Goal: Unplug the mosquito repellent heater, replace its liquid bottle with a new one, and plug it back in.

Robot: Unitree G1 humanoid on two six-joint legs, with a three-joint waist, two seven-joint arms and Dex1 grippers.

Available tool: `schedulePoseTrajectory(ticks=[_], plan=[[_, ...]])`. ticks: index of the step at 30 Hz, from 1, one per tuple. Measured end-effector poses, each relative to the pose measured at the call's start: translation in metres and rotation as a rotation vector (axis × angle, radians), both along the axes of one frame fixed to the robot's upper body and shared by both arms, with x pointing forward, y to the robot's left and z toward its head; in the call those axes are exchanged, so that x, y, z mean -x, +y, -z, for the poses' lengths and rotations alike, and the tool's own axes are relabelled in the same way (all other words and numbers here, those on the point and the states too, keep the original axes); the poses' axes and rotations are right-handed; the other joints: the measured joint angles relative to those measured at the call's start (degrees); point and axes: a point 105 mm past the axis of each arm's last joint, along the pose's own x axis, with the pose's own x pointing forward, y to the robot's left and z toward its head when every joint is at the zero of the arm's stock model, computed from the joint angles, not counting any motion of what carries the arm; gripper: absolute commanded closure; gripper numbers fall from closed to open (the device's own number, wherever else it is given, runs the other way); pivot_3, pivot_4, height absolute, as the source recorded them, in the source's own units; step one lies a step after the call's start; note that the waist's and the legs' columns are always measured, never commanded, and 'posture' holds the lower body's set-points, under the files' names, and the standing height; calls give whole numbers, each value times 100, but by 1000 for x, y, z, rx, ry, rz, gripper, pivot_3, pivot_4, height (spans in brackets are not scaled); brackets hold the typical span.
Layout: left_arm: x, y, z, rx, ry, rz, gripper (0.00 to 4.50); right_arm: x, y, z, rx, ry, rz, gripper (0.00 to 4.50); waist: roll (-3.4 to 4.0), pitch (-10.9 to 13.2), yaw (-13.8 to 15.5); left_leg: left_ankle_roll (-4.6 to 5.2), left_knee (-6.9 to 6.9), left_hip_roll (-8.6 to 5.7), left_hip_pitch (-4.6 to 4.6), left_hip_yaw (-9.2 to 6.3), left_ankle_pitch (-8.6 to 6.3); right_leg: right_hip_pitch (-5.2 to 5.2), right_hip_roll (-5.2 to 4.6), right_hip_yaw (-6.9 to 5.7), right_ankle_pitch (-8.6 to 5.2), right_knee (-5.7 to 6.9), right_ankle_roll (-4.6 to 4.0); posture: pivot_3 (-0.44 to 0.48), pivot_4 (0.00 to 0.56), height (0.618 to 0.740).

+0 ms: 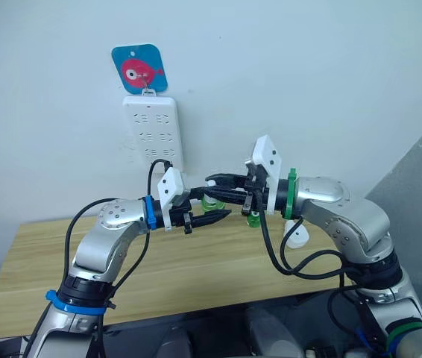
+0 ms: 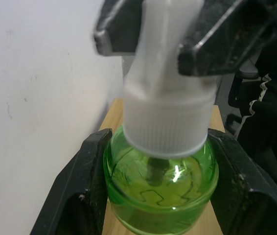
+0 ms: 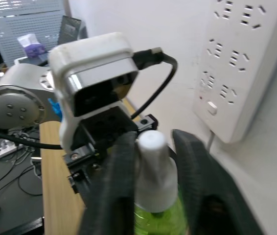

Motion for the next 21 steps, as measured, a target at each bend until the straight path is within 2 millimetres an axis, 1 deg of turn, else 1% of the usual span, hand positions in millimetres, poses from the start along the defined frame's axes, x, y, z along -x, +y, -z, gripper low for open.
schedulePoseTrajectory(ticks=[6,10,13,15,17,18,19,21], plan=[[3,1,2,-7,7,3,2191,4,-1,-4,-7,-17,-37,4100,0,0,0,0,0,0,0,0,0,0,0,0,0,0,0,-151,85,740],[4,3,7,-12,25,-1,2191,5,-3,-19,-51,-48,-47,4100,0,0,0,0,0,0,0,0,0,0,0,1,0,0,0,-153,87,740],[6,5,11,-24,38,-5,2191,1,-11,-33,-83,-79,-25,4100,0,0,4,0,0,0,0,0,0,0,0,0,0,0,1,-153,93,740],[6,7,13,-31,44,-10,2191,-1,-17,-36,-92,-83,-9,4100,0,0,5,0,0,0,-1,0,0,0,0,1,0,-1,1,-151,97,740],[7,12,18,-49,53,-26,2191,-4,-27,-38,-84,-93,33,4100,1,1,5,1,-2,0,0,1,0,0,0,1,-1,-1,1,-149,100,740],[8,15,21,-57,59,-36,2191,-6,-33,-35,-72,-105,70,4100,0,0,10,1,-3,1,0,1,-1,0,0,1,-1,-2,1,-148,108,740],[9,19,24,-69,67,-48,2191,-9,-41,-28,-51,-105,114,4100,0,0,20,1,-4,1,0,0,-1,0,0,0,-4,-3,3,-148,116,740],[11,29,31,-86,87,-78,2191,-15,-58,-2,-16,-72,227,4100,-1,3,35,1,-7,1,0,3,-1,0,0,3,-9,-6,9,-147,123,740]])
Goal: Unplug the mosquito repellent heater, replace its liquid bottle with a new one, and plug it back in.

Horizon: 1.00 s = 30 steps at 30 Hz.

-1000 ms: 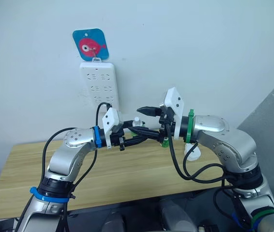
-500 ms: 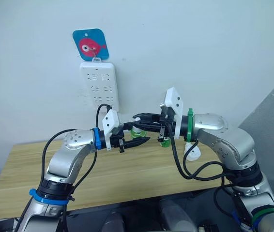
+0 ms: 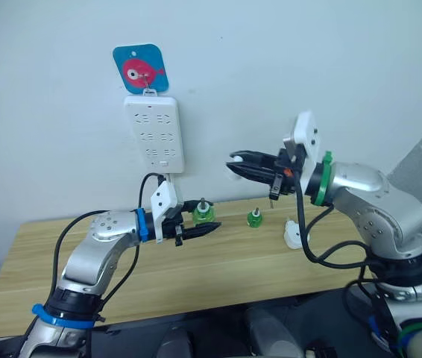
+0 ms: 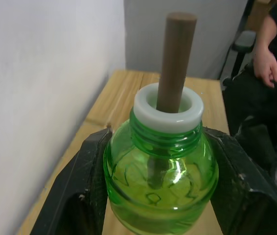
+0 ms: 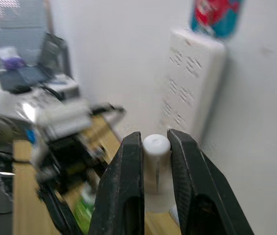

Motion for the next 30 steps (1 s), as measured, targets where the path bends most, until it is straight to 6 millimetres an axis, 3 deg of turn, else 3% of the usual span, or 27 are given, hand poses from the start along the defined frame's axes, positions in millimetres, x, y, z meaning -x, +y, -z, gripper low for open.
schedulePoseTrajectory(ticks=[5,16,25,30], plan=[[12,17,10,-35,32,-42,2191,-10,-28,62,90,4,262,4100,13,42,18,0,0,2,5,16,0,-2,2,16,-5,1,6,-139,171,740],[26,19,11,-47,46,-37,2191,-33,-43,140,85,5,620,4100,7,274,155,0,0,6,13,27,0,0,7,27,-10,0,1,-137,222,740],[29,22,5,-72,44,-45,2191,-42,-58,185,86,111,786,4100,18,372,238,-1,0,8,11,28,0,-3,6,29,-9,0,0,-116,227,740],[31,25,2,-78,42,-50,2191,-48,-63,197,88,145,817,4100,17,405,272,-1,0,7,12,29,0,-3,6,30,-9,-1,0,-103,233,740]])
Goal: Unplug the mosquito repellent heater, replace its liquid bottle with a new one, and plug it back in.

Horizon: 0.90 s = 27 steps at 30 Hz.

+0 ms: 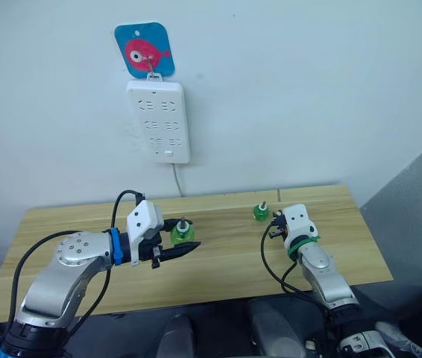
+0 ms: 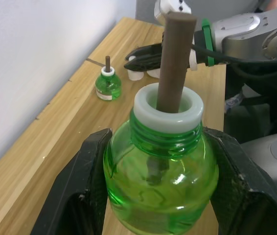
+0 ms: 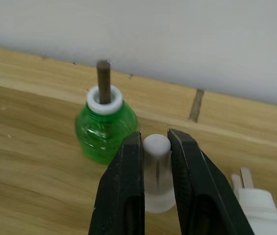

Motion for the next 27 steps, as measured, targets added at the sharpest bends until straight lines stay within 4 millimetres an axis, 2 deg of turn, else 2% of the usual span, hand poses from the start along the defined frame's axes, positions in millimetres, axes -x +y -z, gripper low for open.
schedulePoseTrajectory(ticks=[8,10,13,19,23,27], plan=[[1,3,1,-8,15,-7,2191,-6,2,6,-7,-4,-10,4100,1,84,5,0,-2,0,-2,0,0,-1,0,1,0,-2,-1,-95,239,740],[1,3,2,-7,21,-8,2191,-7,2,5,-11,-11,-7,3366,1,89,10,0,-3,0,-2,-1,0,-1,0,0,0,-3,0,-95,239,740],[2,4,3,-7,25,-9,2191,-6,3,6,-24,-6,-2,2499,2,97,10,0,-6,0,-4,-1,0,-3,0,1,0,-6,0,-99,241,740],[2,4,2,-7,23,-8,2191,-4,-1,2,-43,-22,16,292,2,105,11,-1,-6,0,-6,0,0,-6,0,2,-1,-7,0,-104,233,740],[0,3,-1,-6,9,-5,2191,5,-4,-21,-99,-79,-4,262,3,105,17,-1,-9,1,-9,-2,0,-7,-1,1,-1,-11,0,-110,225,740],[-4,4,-2,-3,-12,-9,2191,20,-8,-62,-136,-155,-80,262,6,107,17,-2,-10,0,-13,1,-1,-8,-2,3,-1,-18,1,-130,219,740]])
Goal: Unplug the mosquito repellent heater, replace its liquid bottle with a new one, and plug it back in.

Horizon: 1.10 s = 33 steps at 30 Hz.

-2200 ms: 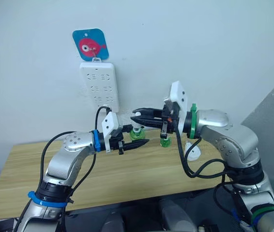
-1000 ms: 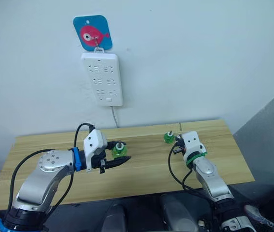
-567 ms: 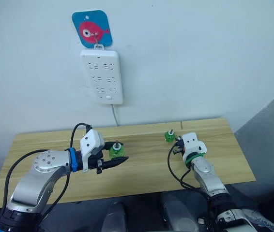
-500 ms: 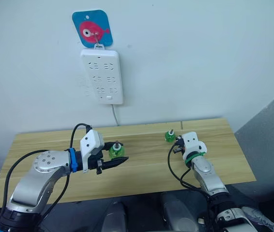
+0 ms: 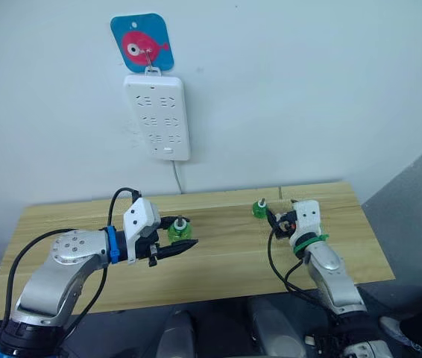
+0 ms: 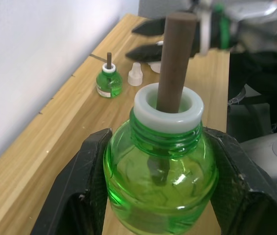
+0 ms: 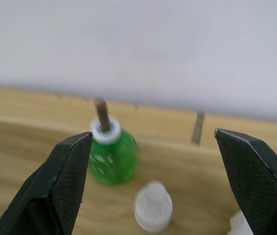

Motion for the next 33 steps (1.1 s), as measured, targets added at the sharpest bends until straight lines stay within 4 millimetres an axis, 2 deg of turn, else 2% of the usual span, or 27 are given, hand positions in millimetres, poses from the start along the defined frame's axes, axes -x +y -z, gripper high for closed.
schedulePoseTrajectory(ticks=[3,5,12,17,21,23,33], plan=[[-3,2,0,2,-3,-2,2191,7,-9,-42,31,-83,-61,262,0,0,-3,0,1,0,-1,2,0,1,0,1,0,-7,1,-149,203,740],[-4,2,0,6,1,13,2191,13,-5,-61,62,-100,-146,262,0,-1,-11,0,1,0,-1,3,0,2,0,0,1,-9,1,-160,192,740],[-2,-18,-10,23,-2,164,2191,48,48,-106,178,-23,-683,262,-6,-9,-23,1,0,1,-9,-6,0,2,1,-14,1,-21,2,-176,152,740],[-7,-27,-17,34,-21,222,2191,70,77,-116,164,75,-960,262,-14,-23,-37,1,1,0,-16,-6,0,4,-2,-16,6,-36,7,-176,134,740],[-7,-36,-18,53,-34,250,2191,78,104,-124,107,76,-1088,262,-16,-31,-56,1,0,1,-19,-11,0,3,-2,-20,8,-41,7,-171,126,740],[-6,-38,-19,55,-36,259,2191,82,117,-121,80,89,-1140,262,-20,-37,-58,0,0,1,-20,-16,0,3,-3,-25,14,-41,-4,-167,122,740],[-6,-42,-18,72,-36,265,2191,74,133,-105,75,117,-1169,262,-36,-79,-47,0,6,0,-22,-17,1,4,-7,-29,20,-43,-1,-151,118,740]])
